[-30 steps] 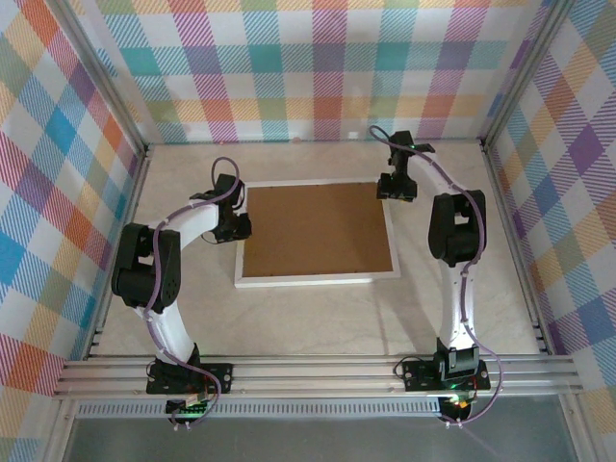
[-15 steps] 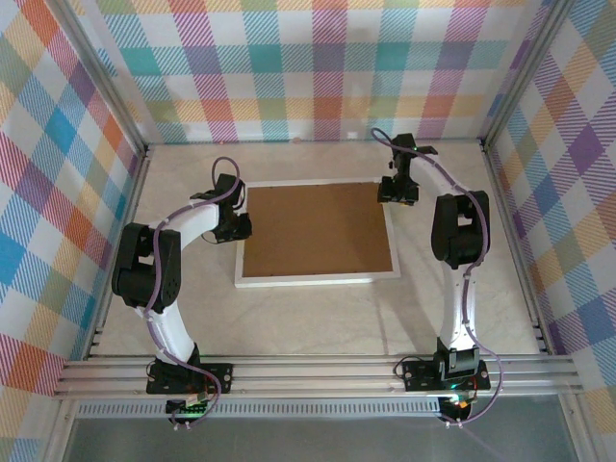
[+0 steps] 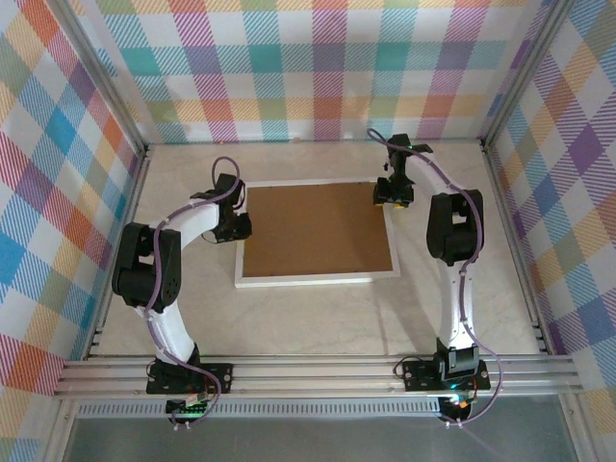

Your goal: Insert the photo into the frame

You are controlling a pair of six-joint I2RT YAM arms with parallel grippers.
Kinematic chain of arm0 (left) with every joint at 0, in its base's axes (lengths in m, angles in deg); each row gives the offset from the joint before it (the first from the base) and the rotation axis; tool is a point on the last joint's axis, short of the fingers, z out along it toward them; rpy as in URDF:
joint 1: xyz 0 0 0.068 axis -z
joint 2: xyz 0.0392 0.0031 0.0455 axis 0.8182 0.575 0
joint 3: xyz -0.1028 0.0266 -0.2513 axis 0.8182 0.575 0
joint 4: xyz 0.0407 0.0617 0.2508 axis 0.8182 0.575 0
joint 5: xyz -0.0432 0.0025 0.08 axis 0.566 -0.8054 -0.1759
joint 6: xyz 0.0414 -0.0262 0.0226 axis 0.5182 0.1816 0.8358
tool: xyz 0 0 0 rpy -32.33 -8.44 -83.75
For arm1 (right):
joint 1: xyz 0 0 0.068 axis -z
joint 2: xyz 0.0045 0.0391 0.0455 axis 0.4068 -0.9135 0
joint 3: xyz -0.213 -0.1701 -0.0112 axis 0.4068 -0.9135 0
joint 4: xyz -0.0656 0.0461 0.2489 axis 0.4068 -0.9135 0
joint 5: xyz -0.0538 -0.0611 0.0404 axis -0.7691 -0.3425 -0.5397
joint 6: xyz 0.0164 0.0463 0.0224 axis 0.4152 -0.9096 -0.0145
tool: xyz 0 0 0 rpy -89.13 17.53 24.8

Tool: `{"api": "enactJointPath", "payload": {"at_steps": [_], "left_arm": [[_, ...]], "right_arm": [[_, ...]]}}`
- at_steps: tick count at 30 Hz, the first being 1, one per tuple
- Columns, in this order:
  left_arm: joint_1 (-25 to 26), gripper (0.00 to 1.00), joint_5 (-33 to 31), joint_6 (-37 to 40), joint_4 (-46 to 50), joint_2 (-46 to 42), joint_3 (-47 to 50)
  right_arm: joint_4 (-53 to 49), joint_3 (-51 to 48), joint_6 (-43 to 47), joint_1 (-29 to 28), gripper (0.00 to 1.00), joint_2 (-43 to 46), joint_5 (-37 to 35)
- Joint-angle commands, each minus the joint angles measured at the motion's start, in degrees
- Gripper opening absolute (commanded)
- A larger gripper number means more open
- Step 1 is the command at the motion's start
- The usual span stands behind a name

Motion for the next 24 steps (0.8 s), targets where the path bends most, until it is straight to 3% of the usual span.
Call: {"api": "enactJointPath", "payload": {"at_steps": [1,9,24], "left_arm": [[1.5,0.13,2.2,0.2,1.2,1.6,-0.7],[1.5,0.13,1.7,0.1,1.3,1.3,-0.6],[1.5,0.13,1.3,0.2,1.9,1.4,-0.9]], "right_arm": [[-0.8,-0.6,-0.6,-1.8,0.51,1.1,1.4],[-1.8,4.0,0.6,-0.3,0.52,2.5,-1.1],[2.0,2.0,-0.6,1.1,0.52,2.1,-4.6]]}}
